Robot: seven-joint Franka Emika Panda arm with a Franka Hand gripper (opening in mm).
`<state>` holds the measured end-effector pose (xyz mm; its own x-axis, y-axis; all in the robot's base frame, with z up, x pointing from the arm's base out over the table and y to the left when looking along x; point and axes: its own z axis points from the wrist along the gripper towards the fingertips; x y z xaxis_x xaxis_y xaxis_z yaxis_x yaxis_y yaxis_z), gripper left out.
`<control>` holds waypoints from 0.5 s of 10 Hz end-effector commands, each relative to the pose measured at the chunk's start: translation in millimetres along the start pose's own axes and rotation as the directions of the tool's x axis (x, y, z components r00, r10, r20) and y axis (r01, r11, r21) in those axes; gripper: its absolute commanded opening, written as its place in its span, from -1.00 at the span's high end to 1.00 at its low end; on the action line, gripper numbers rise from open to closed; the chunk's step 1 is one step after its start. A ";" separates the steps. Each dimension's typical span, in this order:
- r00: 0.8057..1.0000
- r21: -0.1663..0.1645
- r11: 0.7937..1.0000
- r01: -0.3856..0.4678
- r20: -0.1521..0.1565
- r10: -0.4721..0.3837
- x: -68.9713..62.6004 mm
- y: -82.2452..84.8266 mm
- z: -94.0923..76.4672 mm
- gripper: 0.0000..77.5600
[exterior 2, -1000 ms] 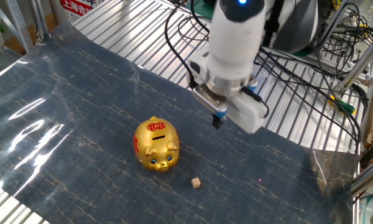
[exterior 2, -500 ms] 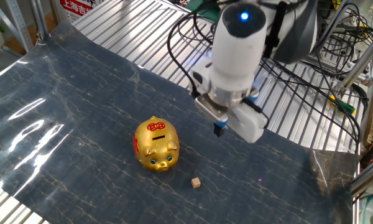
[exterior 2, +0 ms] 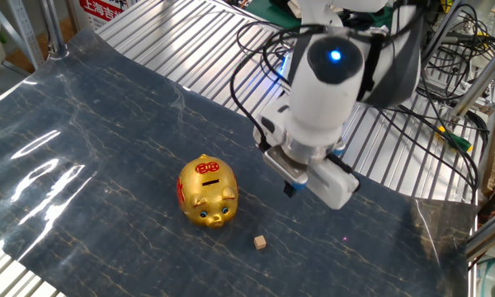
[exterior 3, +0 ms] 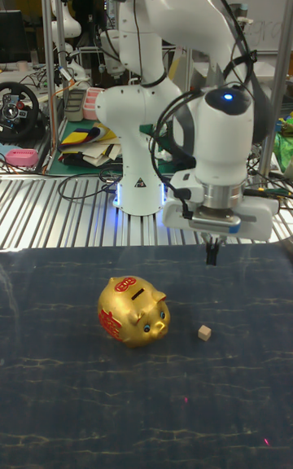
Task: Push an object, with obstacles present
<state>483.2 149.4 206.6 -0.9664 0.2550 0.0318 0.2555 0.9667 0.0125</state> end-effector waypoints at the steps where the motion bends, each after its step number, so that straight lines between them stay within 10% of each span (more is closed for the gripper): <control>1: 1.000 0.007 1.000 0.030 0.010 -0.030 -3.2 4.4 9.4 1.00; 5: 0.997 0.031 0.997 0.071 0.033 -0.072 -6.0 9.0 31.5 1.00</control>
<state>488.8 155.6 178.6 -0.9799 0.1993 0.0081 0.1993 0.9799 -0.0054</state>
